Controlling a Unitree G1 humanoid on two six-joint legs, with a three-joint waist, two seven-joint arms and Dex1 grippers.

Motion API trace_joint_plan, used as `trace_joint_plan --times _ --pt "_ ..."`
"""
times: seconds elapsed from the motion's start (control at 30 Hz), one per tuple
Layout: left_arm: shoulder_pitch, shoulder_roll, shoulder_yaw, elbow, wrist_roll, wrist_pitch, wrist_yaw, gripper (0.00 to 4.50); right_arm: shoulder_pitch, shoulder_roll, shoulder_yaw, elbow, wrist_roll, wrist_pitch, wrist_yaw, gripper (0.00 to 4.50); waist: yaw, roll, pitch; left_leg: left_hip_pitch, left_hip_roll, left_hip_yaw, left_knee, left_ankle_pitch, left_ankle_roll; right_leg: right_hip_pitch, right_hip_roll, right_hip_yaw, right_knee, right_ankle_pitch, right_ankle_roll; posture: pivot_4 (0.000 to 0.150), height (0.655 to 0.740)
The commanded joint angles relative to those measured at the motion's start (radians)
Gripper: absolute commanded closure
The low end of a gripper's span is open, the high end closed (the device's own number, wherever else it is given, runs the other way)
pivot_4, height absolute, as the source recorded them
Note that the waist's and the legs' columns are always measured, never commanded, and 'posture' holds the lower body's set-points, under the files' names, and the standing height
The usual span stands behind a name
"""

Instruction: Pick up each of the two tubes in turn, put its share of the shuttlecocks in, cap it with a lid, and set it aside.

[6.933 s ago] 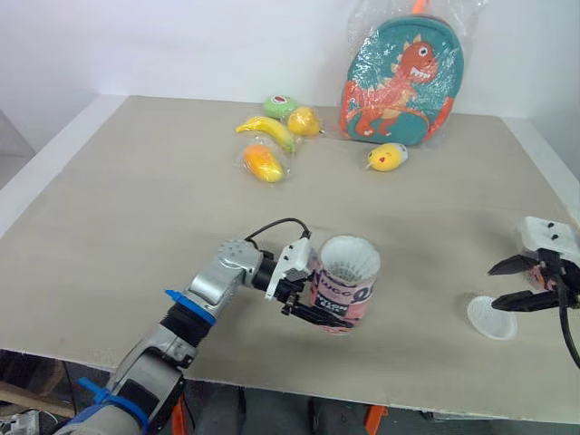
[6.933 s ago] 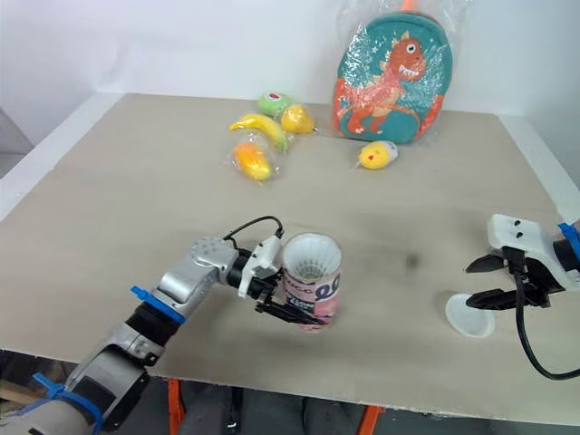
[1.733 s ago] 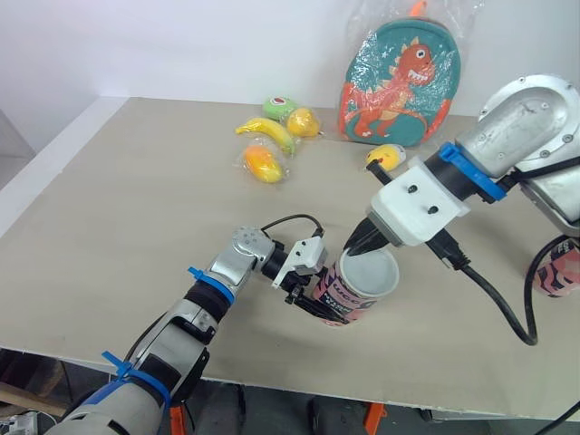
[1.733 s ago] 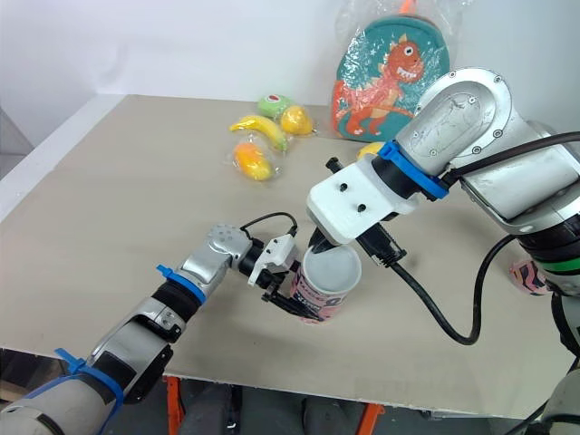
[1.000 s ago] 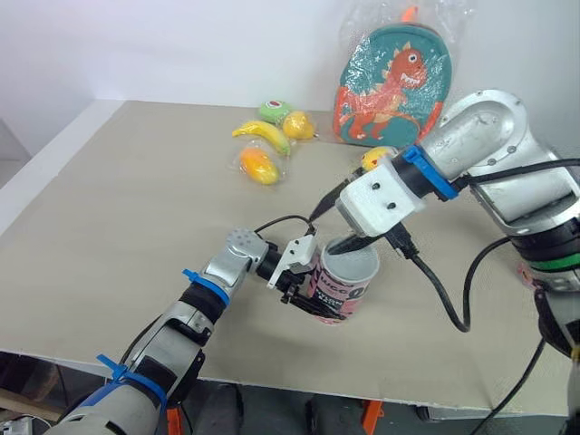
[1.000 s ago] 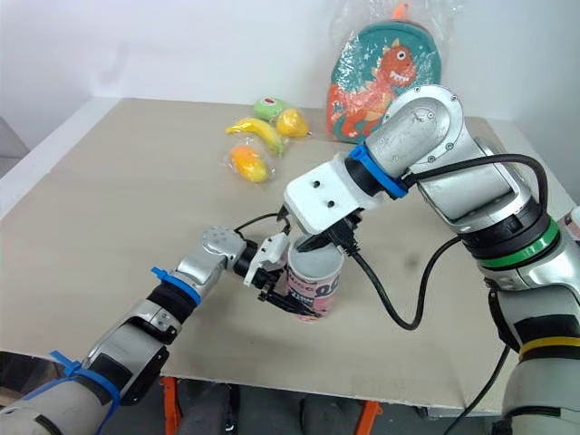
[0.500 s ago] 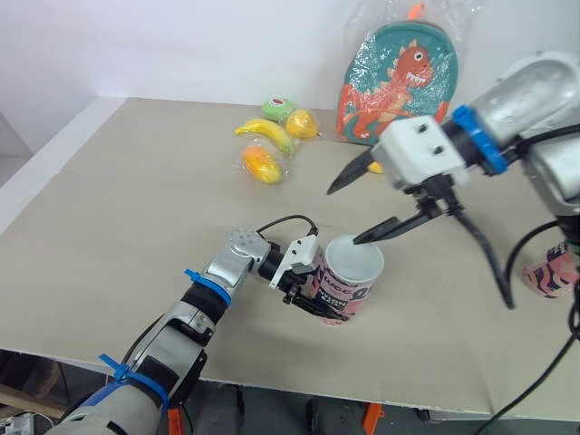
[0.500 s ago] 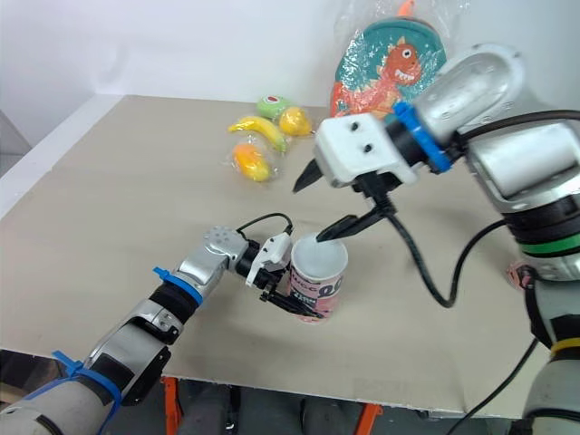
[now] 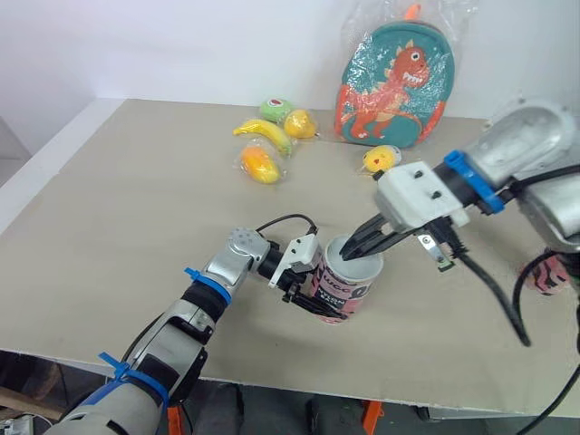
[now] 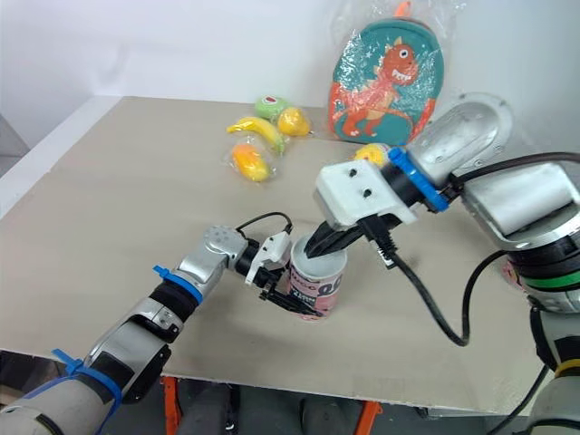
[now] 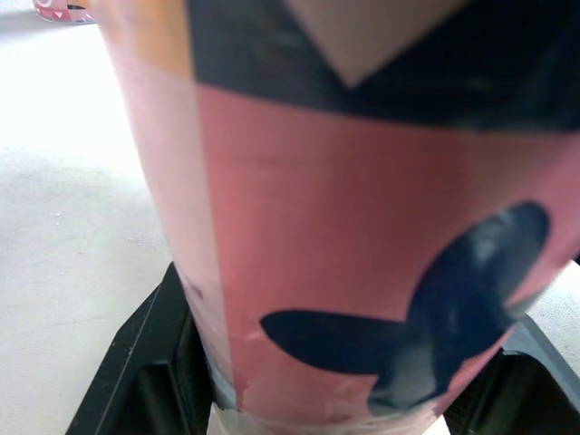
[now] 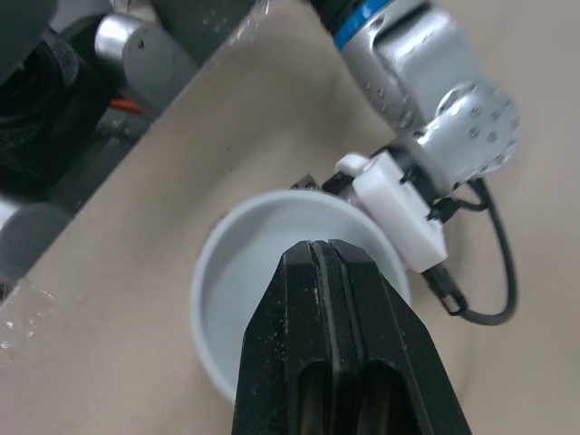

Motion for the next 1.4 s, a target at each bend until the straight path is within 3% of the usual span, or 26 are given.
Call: trace_joint_plan --times 0.03,0.2,0.43,0.57,0.63,0.83,1.03,1.2,1.33,1.37,1.4 --pt "-0.004 0.015 0.009 0.012 0.022 0.005 0.016 1.79 0.017 -0.023 0.055 -0.021 -0.057 -0.067 0.038 4.46 0.0 0.0 0.0 0.0 0.0 0.0 0.0 0.0 0.0 0.0 0.0 0.0 0.0 0.0 0.0 0.15 0.7302" --pt "-0.001 0.014 0.011 0.003 0.021 0.013 0.024 1.79 0.024 -0.035 0.13 -0.013 -0.124 -0.142 0.038 4.46 -0.001 0.0 0.0 0.002 0.0 0.0 0.0 0.0 0.0 0.0 0.0 -0.001 0.0 -0.001 -0.001 0.15 0.7302" --pt "0.012 0.014 0.026 -0.022 0.002 0.03 0.025 1.79 -0.07 -0.003 -0.004 0.048 0.009 -0.062 0.038 4.46 -0.006 0.0 0.0 0.003 0.001 0.0 0.0 0.0 0.0 0.002 0.0 0.0 0.0 -0.003 -0.001 0.15 0.7302" --pt "0.0 0.003 0.062 -0.039 -0.047 0.09 0.017 0.3 -0.099 -0.038 -0.071 0.052 0.053 -0.042 0.038 4.5 -0.005 0.0 0.0 0.0 0.0 0.0 -0.001 0.0 0.0 -0.001 0.0 0.0 0.0 0.001 -0.002 0.15 0.7302" --pt "-0.008 -0.001 0.073 -0.042 -0.052 0.088 0.021 0.15 -0.078 -0.073 -0.127 0.032 0.075 -0.024 0.038 4.5 -0.001 0.0 0.0 -0.002 0.0 0.0 -0.002 0.0 0.0 -0.004 0.0 0.0 0.0 0.0 -0.001 0.15 0.7302" --pt "0.035 0.045 0.074 -0.136 -0.062 0.132 -0.006 0.15 0.058 -0.149 -0.281 -0.048 0.098 0.053 0.0 4.5 0.01 0.001 0.001 -0.008 -0.003 -0.002 -0.009 0.0 0.0 -0.01 0.0 0.001 0.0 -0.003 -0.001 0.15 0.7302" --pt "0.104 0.158 0.069 -0.298 -0.092 0.239 -0.065 0.15 0.255 -0.218 -0.48 -0.151 0.176 0.141 -0.061 4.5 0.01 0.002 0.001 -0.008 -0.002 -0.003 -0.013 0.0 -0.001 -0.012 0.001 0.0 0.001 -0.004 -0.004 0.15 0.7302" --pt "0.132 0.229 0.066 -0.321 -0.072 0.241 -0.061 0.15 0.373 -0.229 -0.597 -0.218 0.224 0.201 -0.122 4.5 0.01 0.002 0.001 -0.008 -0.003 -0.004 -0.011 0.001 -0.003 -0.01 0.0 -0.001 0.001 -0.004 -0.002 0.15 0.7302" --pt "0.141 0.299 0.113 -0.333 -0.085 0.264 -0.034 0.15 0.569 -0.211 -0.742 -0.265 0.225 0.259 -0.199 4.5 0.01 0.002 0.001 -0.007 -0.003 -0.004 -0.01 0.003 -0.004 -0.009 0.0 -0.001 0.001 -0.004 -0.002 0.15 0.7302" --pt "0.145 0.322 0.137 -0.357 -0.108 0.295 -0.029 0.0 0.644 -0.178 -0.79 -0.277 0.214 0.276 -0.243 4.0 0.01 0.002 0.001 -0.007 -0.002 -0.004 -0.01 0.003 -0.004 -0.009 0.0 -0.001 0.001 -0.003 -0.002 0.15 0.7302" --pt "0.155 0.348 0.157 -0.388 -0.127 0.321 -0.028 0.0 0.715 -0.142 -0.832 -0.291 0.208 0.298 -0.283 3.84 0.01 -0.002 0.001 -0.007 -0.002 -0.004 -0.009 0.003 -0.004 -0.009 0.0 0.0 0.001 -0.003 -0.001 0.15 0.7302"
